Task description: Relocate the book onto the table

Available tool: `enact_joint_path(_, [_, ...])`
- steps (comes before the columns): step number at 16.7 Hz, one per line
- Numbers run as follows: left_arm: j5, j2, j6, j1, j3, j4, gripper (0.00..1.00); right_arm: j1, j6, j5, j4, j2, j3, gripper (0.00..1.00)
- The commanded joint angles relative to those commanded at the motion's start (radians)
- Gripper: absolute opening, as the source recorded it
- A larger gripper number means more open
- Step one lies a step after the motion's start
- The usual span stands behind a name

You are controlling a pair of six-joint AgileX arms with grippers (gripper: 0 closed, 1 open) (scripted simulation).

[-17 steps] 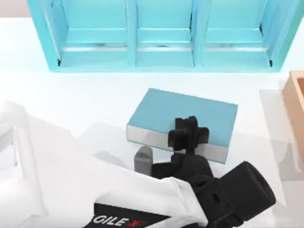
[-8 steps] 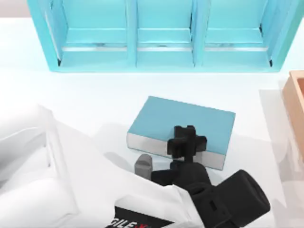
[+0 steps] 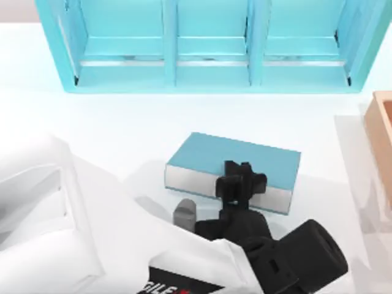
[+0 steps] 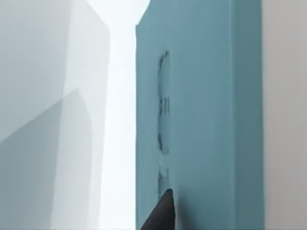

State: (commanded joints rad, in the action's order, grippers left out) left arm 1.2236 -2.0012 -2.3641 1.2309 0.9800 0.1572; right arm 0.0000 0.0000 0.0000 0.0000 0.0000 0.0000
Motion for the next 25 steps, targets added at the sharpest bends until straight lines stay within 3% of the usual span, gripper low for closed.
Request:
enact_joint_path(4, [0.000,0.000,0.000,0.000,0.000,0.000,0.98,0.000,0.000,0.000,0.000,0.000,0.000,1.00])
enact_joint_path(5, [0.000,0.000,0.000,0.000,0.000,0.000,1.00,0.000,0.000,0.000,0.000,0.000,0.000,1.00])
enact_joint_path(16, [0.004,-0.010,-0.034,0.015,0.007,-0.035,1.00,0.000,0.000,0.000,0.000,0.000,0.000,1.00])
enact_joint_path(20, [0.020,-0.053,-0.225,0.081,0.049,-0.226,1.00,0.000,0.000,0.000,0.000,0.000,0.000,1.00])
enact_joint_path(25, [0.027,-0.115,-0.632,0.202,0.137,-0.664,1.00,0.000,0.000,0.000,0.000,0.000,0.000,1.00])
